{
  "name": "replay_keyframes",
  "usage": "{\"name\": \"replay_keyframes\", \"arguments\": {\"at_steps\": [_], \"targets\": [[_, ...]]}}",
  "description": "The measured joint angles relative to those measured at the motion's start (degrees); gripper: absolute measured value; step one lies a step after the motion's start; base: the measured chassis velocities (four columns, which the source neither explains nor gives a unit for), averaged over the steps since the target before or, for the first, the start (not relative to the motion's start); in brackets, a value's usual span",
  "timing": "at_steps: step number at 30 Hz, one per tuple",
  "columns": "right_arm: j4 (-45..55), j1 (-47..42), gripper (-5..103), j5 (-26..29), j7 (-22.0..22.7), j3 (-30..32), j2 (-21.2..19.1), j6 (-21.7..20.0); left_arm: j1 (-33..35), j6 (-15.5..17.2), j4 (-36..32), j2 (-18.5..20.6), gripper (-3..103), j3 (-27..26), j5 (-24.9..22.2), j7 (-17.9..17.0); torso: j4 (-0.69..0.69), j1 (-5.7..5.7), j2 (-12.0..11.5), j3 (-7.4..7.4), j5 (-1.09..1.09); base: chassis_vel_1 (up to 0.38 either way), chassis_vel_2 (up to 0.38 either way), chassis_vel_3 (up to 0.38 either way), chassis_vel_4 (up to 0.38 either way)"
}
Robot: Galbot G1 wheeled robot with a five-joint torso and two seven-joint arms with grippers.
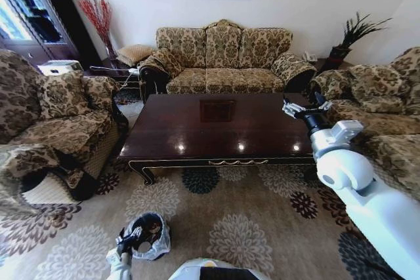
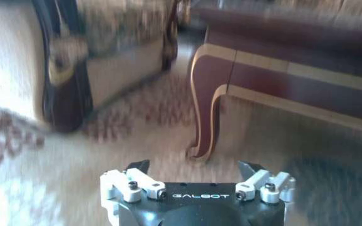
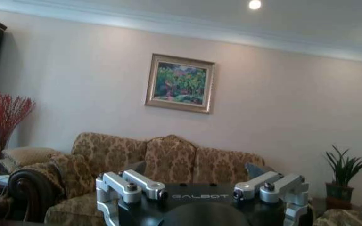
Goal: Move to the front of the table and place the trash on the table into the trash bin.
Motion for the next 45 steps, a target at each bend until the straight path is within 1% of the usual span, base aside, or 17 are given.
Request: {"name": "replay_keyframes", "arguments": {"at_steps": [1,3,4,5,7,9,11,12,15,16,17,20,24,29,32,36,45], "targets": [[0.7,-0.9,100,0.1,0.0,0.7,0.0,-0.1,1.2,-0.6,-4.1,-0.4,98,-0.4,0.2,-0.6,0.0,0.0,0.0,0.0,-0.01,0.0,0.0,0.0,0.0],[1.3,-1.8,100,0.2,-0.1,1.4,0.0,-0.3,2.0,-0.7,-7.1,-0.7,99,-0.6,0.8,-1.2,0.0,0.0,0.0,0.0,0.0,0.0,0.0,0.0,0.0],[2.8,-4.5,100,0.5,-0.8,3.3,0.1,-1.0,4.0,0.1,-13.2,-1.2,99,-1.1,1.8,-2.0,0.0,0.0,0.0,0.0,0.04,0.0,0.0,0.0,0.0],[2.8,-4.5,100,0.5,-0.8,3.3,0.1,-1.0,4.0,0.1,-13.2,-1.2,99,-1.1,1.8,-2.0,0.0,0.0,0.0,0.0,0.04,0.0,0.0,0.0,0.0],[4.6,-8.4,100,0.9,-2.5,6.4,0.5,-2.2,5.9,2.4,-19.9,-1.9,100,-1.1,2.2,-2.5,0.03,0.0,0.0,0.0,-0.04,0.0,0.0,0.0,0.0],[7.8,-17.9,100,1.6,-6.6,11.7,3.1,-5.0,7.6,7.7,-30.9,-3.7,100,-0.9,3.2,-3.7,-0.04,0.0,0.0,0.0,0.06,0.0,0.0,0.0,0.0],[8.7,-20.6,100,1.0,-7.5,12.8,4.3,-5.6,7.9,9.1,-33.1,-4.3,100,-0.6,3.7,-4.3,-0.04,0.0,0.0,0.0,0.03,0.0,0.0,0.0,0.0],[10.2,-25.5,100,-1.4,-10.0,14.3,6.5,-6.3,8.4,11.6,-37.0,-5.0,100,0.0,4.4,-5.0,-0.02,0.0,0.0,-0.01,-0.04,0.0,0.0,0.0,0.0],[11.2,-31.7,100,-6.4,-14.8,15.0,10.1,-6.4,8.9,13.5,-40.7,-5.2,100,0.6,5.3,-6.0,-0.01,0.0,0.0,0.0,0.03,0.0,0.0,0.0,0.0],[11.4,-37.4,100,-13.4,-19.6,14.3,13.7,-5.0,9.3,14.8,-44.2,-5.3,100,1.1,6.9,-6.8,-0.03,-0.01,0.0,-0.01,0.0,0.0,0.0,0.0,0.0],[11.4,-37.4,100,-13.4,-19.6,14.3,13.7,-5.0,9.3,14.8,-44.2,-5.3,100,1.1,6.9,-6.8,-0.03,-0.01,0.0,-0.01,0.0,0.0,0.0,0.0,0.0],[9.8,-43.8,100,-25.1,-23.6,10.2,20.1,-0.1,10.6,15.9,-49.2,-5.3,100,1.8,10.5,-7.4,-0.04,-0.01,0.0,-0.01,0.0,0.0,0.0,0.0,0.0],[10.5,-44.8,100,-28.4,-23.9,7.9,23.8,1.8,13.4,17.5,-54.1,-5.3,100,2.3,9.9,-6.6,0.01,-0.01,0.0,0.0,0.01,0.0,0.0,0.0,0.0],[12.3,-44.4,100,-29.0,-22.5,6.9,24.6,2.0,15.2,18.9,-57.8,-5.2,100,3.0,6.5,-6.2,0.02,-0.01,0.0,0.0,-0.02,0.0,0.0,0.0,0.0],[13.8,-44.4,100,-29.3,-20.8,7.0,25.8,0.9,15.3,22.5,-61.1,-4.2,100,3.4,4.9,-6.0,0.0,0.0,0.0,0.0,0.02,0.0,0.0,0.0,0.0],[14.8,-45.2,100,-30.2,-20.3,7.1,27.1,0.8,14.7,24.5,-62.1,-3.4,100,4.1,5.1,-6.9,-0.03,0.0,0.0,0.0,-0.01,0.0,0.0,0.0,0.0],[14.9,-45.3,100,-30.3,-20.1,7.1,27.2,0.8,14.4,24.8,-62.0,-3.3,100,4.2,5.5,-7.4,0.0,0.0,0.0,0.0,0.0,0.0,0.0,0.0,0.0]]}}
